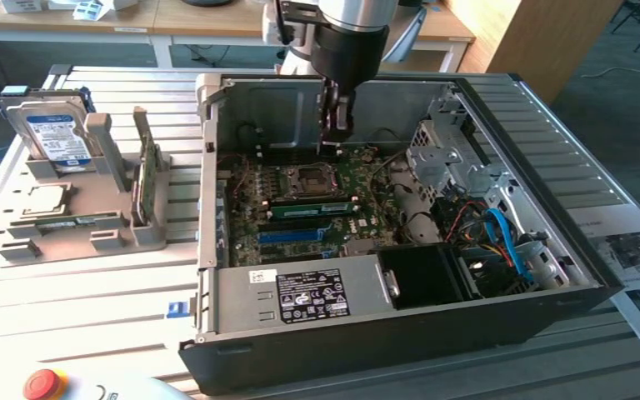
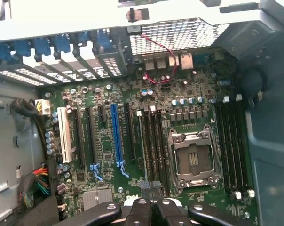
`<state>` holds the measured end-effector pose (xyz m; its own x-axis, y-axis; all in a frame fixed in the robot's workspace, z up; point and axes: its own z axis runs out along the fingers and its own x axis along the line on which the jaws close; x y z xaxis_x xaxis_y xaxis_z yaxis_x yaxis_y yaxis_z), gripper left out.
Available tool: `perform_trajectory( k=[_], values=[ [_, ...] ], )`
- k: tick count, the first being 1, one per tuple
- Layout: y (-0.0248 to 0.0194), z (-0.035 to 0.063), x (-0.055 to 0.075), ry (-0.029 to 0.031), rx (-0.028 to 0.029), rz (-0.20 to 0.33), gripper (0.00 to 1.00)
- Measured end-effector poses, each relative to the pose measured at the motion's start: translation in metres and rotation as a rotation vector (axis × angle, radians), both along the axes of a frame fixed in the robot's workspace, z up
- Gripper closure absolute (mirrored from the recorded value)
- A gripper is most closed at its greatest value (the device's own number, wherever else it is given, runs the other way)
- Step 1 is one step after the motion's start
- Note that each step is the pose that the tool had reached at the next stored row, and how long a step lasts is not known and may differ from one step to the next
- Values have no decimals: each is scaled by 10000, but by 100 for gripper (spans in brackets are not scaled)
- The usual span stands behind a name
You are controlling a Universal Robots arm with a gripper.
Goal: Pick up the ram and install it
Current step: 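Press down the ram until it locks into place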
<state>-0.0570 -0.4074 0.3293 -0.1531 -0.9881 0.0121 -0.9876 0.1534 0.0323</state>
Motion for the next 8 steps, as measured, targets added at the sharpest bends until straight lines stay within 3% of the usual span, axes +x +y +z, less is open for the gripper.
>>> perform_trajectory(
  k=[8],
  values=[
    [0,-1,0,-7,0,-1048,89]
  ],
)
